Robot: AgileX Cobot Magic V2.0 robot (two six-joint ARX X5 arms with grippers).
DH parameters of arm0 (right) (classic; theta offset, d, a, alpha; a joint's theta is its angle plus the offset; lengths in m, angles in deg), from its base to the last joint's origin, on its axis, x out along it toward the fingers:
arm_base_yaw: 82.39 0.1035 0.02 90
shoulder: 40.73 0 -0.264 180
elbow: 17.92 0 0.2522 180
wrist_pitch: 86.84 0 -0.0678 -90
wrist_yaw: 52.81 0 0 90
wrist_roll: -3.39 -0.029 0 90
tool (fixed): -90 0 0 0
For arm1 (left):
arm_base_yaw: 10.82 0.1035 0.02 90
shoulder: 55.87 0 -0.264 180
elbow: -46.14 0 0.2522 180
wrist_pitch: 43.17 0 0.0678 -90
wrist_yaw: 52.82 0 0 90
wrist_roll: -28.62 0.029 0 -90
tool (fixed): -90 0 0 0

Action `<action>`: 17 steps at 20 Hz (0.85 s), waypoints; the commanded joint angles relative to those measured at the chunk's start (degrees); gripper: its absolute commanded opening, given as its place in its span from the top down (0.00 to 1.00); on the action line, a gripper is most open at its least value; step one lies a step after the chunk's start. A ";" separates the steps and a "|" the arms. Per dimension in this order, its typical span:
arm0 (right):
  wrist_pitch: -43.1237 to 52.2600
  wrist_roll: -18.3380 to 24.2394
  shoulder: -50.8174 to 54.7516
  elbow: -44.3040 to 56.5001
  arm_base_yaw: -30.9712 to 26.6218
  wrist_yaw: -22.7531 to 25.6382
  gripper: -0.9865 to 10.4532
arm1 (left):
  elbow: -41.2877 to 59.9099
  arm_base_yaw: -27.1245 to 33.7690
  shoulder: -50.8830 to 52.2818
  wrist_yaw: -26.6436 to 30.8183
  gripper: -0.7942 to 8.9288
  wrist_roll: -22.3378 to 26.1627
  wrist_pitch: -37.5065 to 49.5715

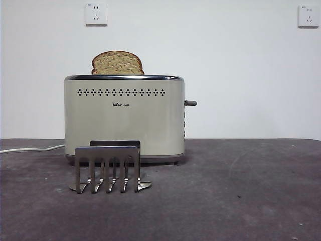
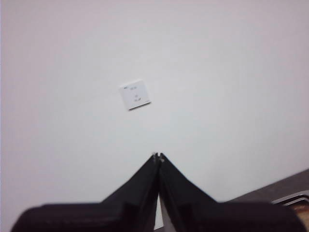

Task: Pick up a slice of bread from the rack,put the bread on the toaster,press the button

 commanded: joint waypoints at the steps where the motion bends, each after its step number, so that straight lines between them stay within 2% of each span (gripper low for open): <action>1: 0.15 0.44 0.09 0.46 0.02 0.15 0.91 | 13.16 1.27 6.29 0.28 0.92 -1.92 7.13; 4: 0.15 0.44 0.09 0.46 0.02 0.13 0.91 | 26.97 1.95 12.81 1.70 0.92 -3.89 12.02; 8: 0.15 0.44 0.09 0.46 0.02 0.15 0.91 | 40.39 2.01 19.39 1.70 0.92 -5.81 12.50; 17: 0.15 0.44 0.09 0.46 0.02 0.15 0.91 | 54.97 1.99 26.86 1.68 0.92 -8.07 12.26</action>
